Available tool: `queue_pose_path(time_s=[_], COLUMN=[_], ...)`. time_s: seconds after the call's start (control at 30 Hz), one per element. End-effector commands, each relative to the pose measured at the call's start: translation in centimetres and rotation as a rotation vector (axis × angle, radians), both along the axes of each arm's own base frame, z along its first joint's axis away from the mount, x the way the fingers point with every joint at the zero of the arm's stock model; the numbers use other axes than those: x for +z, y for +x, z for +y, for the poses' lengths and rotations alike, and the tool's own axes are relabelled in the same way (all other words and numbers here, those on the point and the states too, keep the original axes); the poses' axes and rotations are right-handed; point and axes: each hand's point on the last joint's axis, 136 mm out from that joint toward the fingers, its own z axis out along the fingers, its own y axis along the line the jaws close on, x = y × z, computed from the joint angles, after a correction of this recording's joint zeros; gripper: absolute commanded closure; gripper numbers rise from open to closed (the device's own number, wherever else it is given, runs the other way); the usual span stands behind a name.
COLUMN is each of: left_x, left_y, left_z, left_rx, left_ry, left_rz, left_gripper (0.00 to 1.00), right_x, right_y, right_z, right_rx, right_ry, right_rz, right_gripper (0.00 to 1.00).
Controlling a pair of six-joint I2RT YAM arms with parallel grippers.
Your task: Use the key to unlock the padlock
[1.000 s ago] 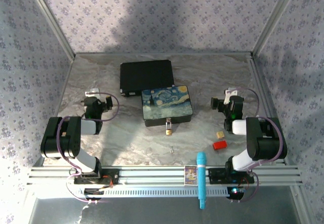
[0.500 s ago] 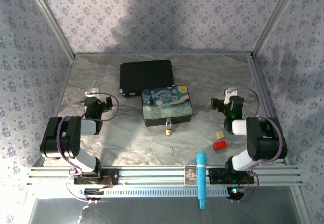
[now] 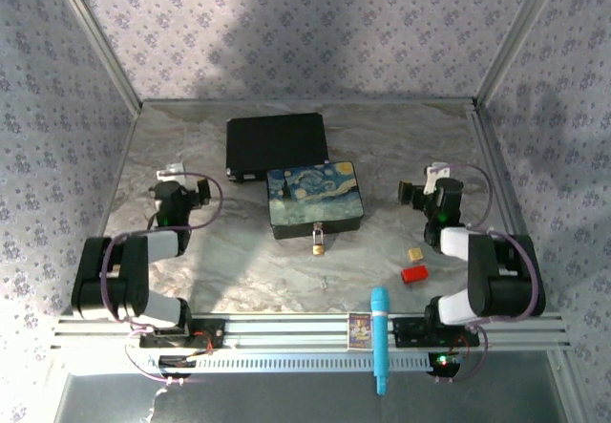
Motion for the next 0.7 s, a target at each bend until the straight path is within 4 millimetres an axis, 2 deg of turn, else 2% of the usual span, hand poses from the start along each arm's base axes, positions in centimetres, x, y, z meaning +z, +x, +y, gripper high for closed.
queue_pose_path(time_s=[0.0,0.07,0.13,0.2,0.33,0.4,0.53,0.67], left_x=[3.7,5.6,6.8,7.3,7.5,6.8,4.8,3.1], left_y=[-0.8,-1.7,-3.1,-4.0,-5.9,-7.7,-11.5,-14.7], left_z=[0.7,1.0,1.2,-0.1,-5.9,-8.5,-13.5,-17.5], left_rx=[0.065,0.125,0.217,0.207,0.0,-0.061,-0.192,-0.305], left_ry=[-0.035,-0.138,-0.323,-0.478,-0.736,-0.743,-0.703,-0.729], left_rz=[-0.044,-0.057,-0.044,-0.017,0.093,0.207,0.398,0.494], left_gripper=[0.0,0.0,0.0,0.0,0.0,0.0,0.0,0.0], right_x=[3.2,5.3,6.9,7.5,8.3,8.2,6.4,4.1], right_y=[-0.1,-0.6,-1.6,-2.7,-5.1,-6.8,-11.2,-15.1], right_z=[-0.2,0.0,0.2,0.5,5.6,8.2,13.4,17.9], right_rx=[-0.005,-0.012,-0.062,-0.111,0.094,0.164,0.257,0.309], right_ry=[0.002,0.05,0.184,0.305,0.471,0.522,0.476,0.388], right_rz=[-0.025,-0.027,0.025,0.107,0.207,0.278,0.467,0.571], right_gripper=[0.01,0.01,0.01,0.01,0.05,0.06,0.11,0.17])
